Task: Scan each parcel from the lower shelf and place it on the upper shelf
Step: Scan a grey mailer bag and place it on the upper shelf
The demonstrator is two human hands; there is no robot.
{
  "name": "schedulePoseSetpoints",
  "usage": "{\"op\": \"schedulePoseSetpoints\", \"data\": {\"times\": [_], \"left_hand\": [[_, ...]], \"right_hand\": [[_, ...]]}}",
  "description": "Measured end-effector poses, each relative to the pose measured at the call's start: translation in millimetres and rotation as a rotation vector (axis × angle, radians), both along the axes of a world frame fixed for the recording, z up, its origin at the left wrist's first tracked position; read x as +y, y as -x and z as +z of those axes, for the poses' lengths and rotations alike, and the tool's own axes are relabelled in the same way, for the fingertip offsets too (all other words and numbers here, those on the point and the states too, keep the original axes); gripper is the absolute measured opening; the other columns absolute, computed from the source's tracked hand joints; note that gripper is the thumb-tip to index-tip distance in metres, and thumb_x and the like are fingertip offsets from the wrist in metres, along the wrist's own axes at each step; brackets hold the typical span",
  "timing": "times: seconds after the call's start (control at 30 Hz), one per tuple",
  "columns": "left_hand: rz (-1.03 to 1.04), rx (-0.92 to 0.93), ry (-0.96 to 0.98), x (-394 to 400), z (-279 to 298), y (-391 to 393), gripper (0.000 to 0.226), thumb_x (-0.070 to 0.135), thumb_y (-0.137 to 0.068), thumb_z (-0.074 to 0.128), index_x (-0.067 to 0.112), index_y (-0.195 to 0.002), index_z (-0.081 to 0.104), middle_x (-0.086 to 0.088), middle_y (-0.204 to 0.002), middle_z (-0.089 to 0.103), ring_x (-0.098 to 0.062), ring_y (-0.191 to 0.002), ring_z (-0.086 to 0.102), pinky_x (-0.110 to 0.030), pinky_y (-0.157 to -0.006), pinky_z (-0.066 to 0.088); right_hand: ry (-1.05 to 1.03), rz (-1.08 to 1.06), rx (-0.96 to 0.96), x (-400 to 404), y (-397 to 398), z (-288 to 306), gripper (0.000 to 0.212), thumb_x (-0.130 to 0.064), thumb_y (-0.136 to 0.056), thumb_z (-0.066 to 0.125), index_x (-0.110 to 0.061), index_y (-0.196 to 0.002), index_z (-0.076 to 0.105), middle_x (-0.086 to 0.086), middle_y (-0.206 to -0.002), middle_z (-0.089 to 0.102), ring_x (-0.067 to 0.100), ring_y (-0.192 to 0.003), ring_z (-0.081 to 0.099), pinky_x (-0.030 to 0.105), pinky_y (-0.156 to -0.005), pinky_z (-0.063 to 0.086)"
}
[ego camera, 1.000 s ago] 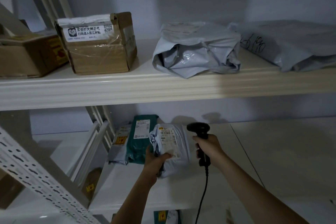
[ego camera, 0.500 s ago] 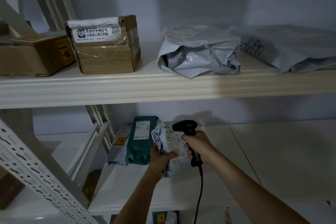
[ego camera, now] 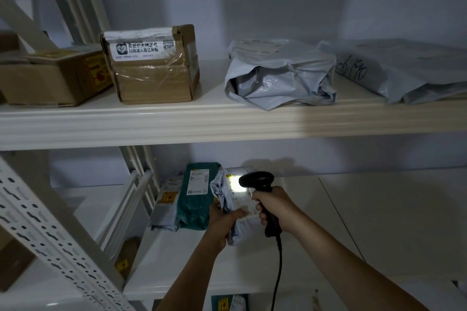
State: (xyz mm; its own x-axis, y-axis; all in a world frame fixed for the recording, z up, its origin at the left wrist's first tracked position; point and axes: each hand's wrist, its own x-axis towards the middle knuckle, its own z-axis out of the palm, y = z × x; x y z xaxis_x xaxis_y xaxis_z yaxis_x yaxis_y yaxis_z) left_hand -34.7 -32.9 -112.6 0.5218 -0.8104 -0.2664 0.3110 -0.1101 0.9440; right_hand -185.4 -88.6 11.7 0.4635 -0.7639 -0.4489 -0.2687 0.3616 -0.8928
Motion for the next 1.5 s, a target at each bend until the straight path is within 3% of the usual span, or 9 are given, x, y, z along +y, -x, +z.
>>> {"op": "schedulePoseSetpoints", "data": {"times": [0.27,0.4,0.5,0.97,1.23,1.5], "left_hand": [[-0.022,0.002,0.059,4,-1,6,0.054,-0.011,-0.070,0.078,0.000,-0.119,0.060,-0.017,-0.113,0.072,-0.031,-0.103,0.071,-0.047,-0.089,0.059],[-0.001,0.024,0.008,5,-7,6,0.069,-0.002,-0.062,0.086,0.009,-0.121,0.054,-0.014,-0.114,0.071,-0.028,-0.103,0.071,-0.042,-0.086,0.060],[-0.030,0.014,-0.011,5,-10,3,0.081,0.007,-0.055,0.092,0.007,-0.126,0.053,-0.015,-0.117,0.070,-0.029,-0.105,0.070,-0.047,-0.090,0.058],[-0.022,0.051,0.028,8,-10,0,0.084,0.009,-0.052,0.090,0.002,-0.126,0.053,-0.018,-0.119,0.070,-0.030,-0.105,0.071,-0.043,-0.086,0.060],[-0.032,0.046,0.036,11,-11,0,0.053,-0.008,-0.070,0.080,0.002,-0.118,0.063,-0.017,-0.113,0.073,-0.031,-0.102,0.072,-0.041,-0.084,0.060],[-0.012,0.053,0.010,9,-13,-2,0.079,0.010,-0.048,0.090,0.001,-0.121,0.061,-0.017,-0.116,0.071,-0.032,-0.106,0.070,-0.052,-0.092,0.057]], "right_hand": [[0.028,0.030,0.001,3,3,5,0.004,-0.010,-0.086,0.061,-0.006,-0.084,0.061,0.007,-0.060,0.049,0.018,-0.041,0.041,0.025,-0.045,0.037],[0.030,0.044,0.003,5,6,9,0.005,-0.010,-0.085,0.060,-0.007,-0.082,0.059,0.007,-0.061,0.048,0.018,-0.041,0.040,0.024,-0.046,0.036],[0.032,0.058,0.012,5,7,11,0.006,-0.011,-0.086,0.060,-0.007,-0.082,0.058,0.007,-0.061,0.048,0.018,-0.041,0.039,0.024,-0.046,0.036],[0.025,0.051,0.035,3,7,8,0.006,-0.011,-0.087,0.060,-0.006,-0.083,0.060,0.007,-0.061,0.048,0.017,-0.042,0.040,0.024,-0.046,0.036],[0.024,0.054,0.036,2,9,9,0.010,-0.011,-0.087,0.061,-0.007,-0.079,0.060,0.007,-0.060,0.049,0.017,-0.042,0.041,0.025,-0.046,0.037],[0.029,0.068,0.055,2,8,8,0.010,-0.013,-0.088,0.061,-0.007,-0.080,0.061,0.007,-0.062,0.050,0.017,-0.042,0.042,0.024,-0.045,0.038]]}}
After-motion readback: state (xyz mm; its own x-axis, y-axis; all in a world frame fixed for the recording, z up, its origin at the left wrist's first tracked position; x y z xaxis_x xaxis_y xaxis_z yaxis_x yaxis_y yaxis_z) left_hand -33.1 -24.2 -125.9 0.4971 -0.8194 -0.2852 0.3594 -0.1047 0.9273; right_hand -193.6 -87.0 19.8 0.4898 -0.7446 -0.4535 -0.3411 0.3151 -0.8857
